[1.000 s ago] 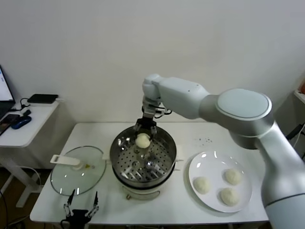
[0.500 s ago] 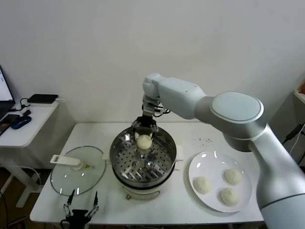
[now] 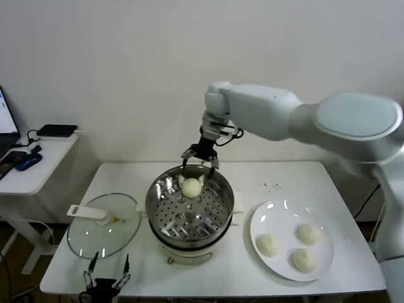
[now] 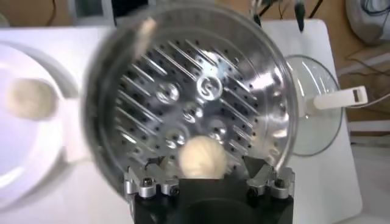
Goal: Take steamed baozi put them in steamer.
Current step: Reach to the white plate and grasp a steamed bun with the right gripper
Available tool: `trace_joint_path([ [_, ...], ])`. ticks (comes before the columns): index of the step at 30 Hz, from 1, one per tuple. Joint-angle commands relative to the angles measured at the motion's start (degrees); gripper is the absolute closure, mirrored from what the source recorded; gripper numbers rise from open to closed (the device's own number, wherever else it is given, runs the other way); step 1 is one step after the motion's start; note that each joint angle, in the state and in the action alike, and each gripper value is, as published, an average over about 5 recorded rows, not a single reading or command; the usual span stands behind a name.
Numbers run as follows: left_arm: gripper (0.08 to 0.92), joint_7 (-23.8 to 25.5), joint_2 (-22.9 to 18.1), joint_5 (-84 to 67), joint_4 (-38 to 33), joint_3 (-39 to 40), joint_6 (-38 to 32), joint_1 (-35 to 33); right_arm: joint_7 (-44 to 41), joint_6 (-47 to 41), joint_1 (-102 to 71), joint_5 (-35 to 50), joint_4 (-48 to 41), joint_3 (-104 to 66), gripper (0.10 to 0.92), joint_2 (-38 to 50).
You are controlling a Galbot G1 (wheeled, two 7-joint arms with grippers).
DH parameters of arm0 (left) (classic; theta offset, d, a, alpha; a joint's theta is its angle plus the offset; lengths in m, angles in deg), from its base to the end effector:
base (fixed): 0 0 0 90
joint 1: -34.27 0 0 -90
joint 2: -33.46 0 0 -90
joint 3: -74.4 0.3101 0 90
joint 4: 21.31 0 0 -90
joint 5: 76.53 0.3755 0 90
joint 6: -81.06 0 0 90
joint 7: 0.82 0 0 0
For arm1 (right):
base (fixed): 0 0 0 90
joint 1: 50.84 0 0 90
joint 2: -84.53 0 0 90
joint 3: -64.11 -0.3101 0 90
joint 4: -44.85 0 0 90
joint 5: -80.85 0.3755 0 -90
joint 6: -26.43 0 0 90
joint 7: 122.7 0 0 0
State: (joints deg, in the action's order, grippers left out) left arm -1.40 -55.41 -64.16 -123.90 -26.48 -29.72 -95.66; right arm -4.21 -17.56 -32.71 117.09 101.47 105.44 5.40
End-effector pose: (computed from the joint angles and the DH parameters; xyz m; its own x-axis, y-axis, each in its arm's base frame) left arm 0.1304 0.0737 -0.4049 -0.9898 -0.0822 0.1167 -0.0404 0.9453 0.3236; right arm 0.5889 0.1338 -0.0251 0.1491 -0.2900 0.9453 -0.2643 -0.9329 -0.2445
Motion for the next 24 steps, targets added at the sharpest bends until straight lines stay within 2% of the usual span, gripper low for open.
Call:
trace_joint_path([
  [1, 0.177, 0.0, 0.3, 0.3, -0.3, 0.1, 0.0, -0.4, 5.3, -43.3, 14.9, 14.7, 23.2, 16.9, 0.203, 12.6],
  [7, 0.177, 0.0, 0.7, 0.0, -0.7, -0.1, 0.0, -0.9, 12.1, -58.0, 19.0, 19.7, 34.7, 23.2, 0.203, 19.1],
  [12, 0.177, 0.1, 0.6, -0.1, -1.2, 0.2, 0.2, -0.9, 14.8, -63.7, 18.8, 21.8, 40.7, 24.7, 0.203, 22.9],
  [17, 0.177, 0.1, 0.5, 0.0, -1.1, 0.3, 0.4, -0.8, 17.2, -67.7, 15.2, 21.3, 43.4, 23.0, 0.203, 25.0],
  [24, 0.177, 0.1, 0.4, -0.2, -1.1, -0.1, 0.4, -0.7, 21.1, -73.2, 6.0, 16.2, 42.2, 18.0, 0.203, 26.9],
])
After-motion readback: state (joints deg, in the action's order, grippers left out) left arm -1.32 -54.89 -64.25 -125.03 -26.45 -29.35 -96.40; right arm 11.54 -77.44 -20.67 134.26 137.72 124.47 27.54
